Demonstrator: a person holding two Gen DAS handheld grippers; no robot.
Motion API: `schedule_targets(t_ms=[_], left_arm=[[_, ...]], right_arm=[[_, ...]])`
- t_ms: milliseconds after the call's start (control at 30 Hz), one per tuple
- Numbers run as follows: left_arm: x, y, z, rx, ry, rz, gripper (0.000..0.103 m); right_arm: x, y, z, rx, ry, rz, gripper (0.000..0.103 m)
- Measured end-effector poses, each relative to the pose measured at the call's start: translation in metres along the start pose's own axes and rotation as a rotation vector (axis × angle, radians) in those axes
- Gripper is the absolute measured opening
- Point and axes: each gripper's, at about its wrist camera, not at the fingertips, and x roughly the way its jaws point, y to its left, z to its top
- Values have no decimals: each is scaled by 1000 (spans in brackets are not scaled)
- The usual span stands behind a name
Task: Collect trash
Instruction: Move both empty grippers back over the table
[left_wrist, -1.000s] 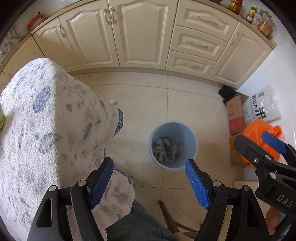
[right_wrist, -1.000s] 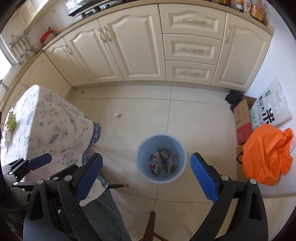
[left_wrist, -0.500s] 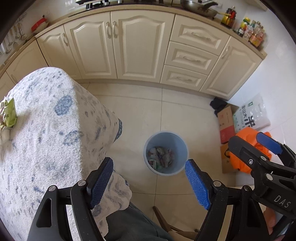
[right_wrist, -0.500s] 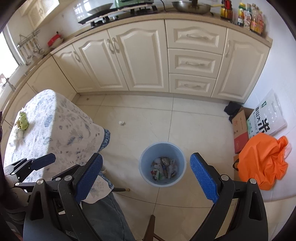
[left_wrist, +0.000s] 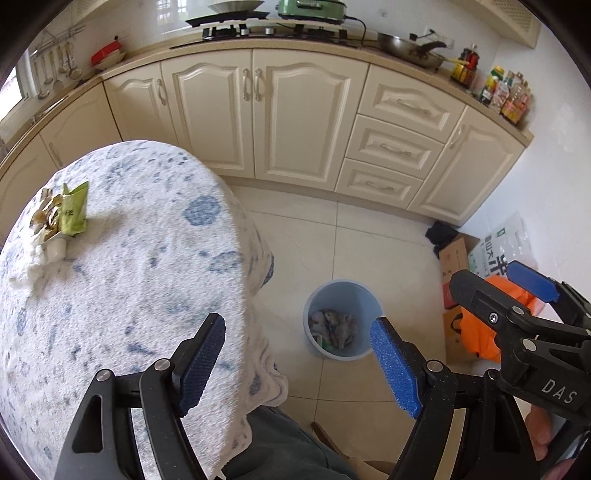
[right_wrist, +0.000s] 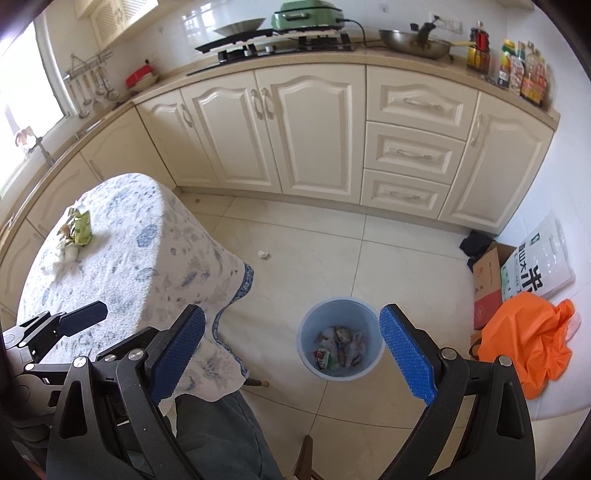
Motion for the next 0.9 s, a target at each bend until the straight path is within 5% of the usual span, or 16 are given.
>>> schedule_targets(t_ms=[433,900], left_arm=[[-47,71,-25,-152,-45,61,83],[-70,190,-47,-414,-51,138,85]], right_arm=[[11,53,7,-117,22,41,97],[46,165,16,-308,98,153,97]])
